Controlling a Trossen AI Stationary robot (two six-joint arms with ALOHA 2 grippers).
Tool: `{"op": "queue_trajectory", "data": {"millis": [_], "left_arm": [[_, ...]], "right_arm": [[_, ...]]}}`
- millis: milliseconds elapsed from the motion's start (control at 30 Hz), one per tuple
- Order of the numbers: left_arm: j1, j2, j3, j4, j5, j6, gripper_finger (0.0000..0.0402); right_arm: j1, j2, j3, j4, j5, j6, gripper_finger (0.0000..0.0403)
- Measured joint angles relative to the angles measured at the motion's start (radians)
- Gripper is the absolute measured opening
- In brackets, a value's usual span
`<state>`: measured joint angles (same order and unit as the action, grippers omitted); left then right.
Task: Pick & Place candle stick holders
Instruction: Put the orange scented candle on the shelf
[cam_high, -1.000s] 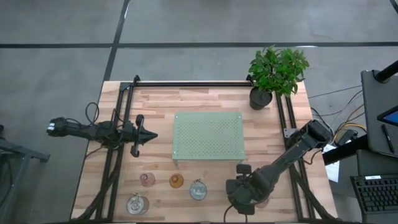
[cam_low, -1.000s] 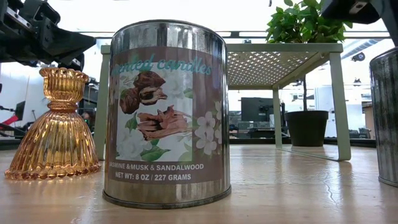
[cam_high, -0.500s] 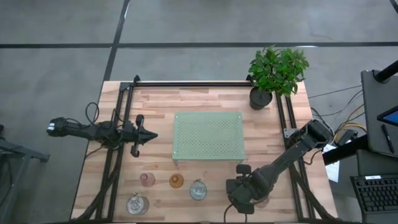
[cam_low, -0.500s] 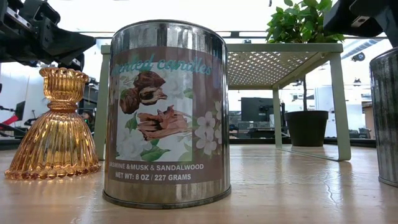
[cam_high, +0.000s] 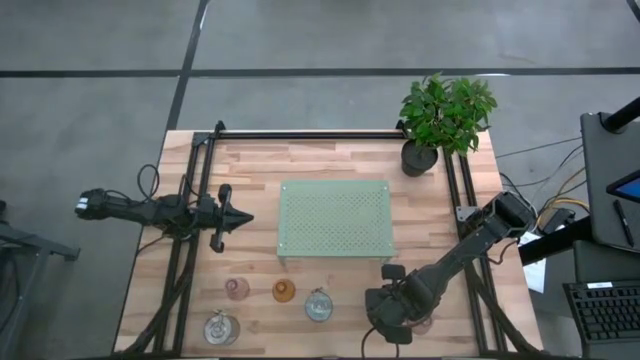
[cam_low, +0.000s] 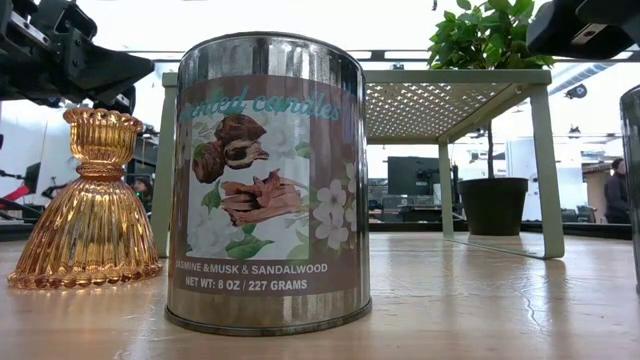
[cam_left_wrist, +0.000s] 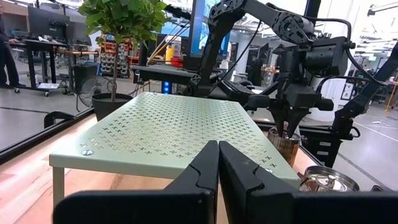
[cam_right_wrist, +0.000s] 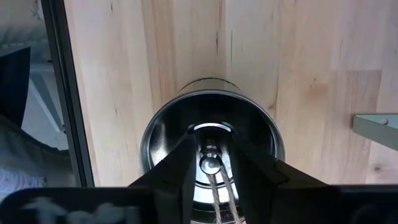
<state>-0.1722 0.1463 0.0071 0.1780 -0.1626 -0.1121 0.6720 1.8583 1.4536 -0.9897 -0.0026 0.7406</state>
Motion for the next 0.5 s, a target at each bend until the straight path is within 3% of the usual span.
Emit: {"op": "queue_trajectory", "data": {"millis": [500], "left_arm": [[0.000,0.000,0.000,0.000,0.000,0.000,0.0012]], "right_arm": [[0.000,-0.002,0.025,-0.036,-0.013,0.005,0.0104]]}}
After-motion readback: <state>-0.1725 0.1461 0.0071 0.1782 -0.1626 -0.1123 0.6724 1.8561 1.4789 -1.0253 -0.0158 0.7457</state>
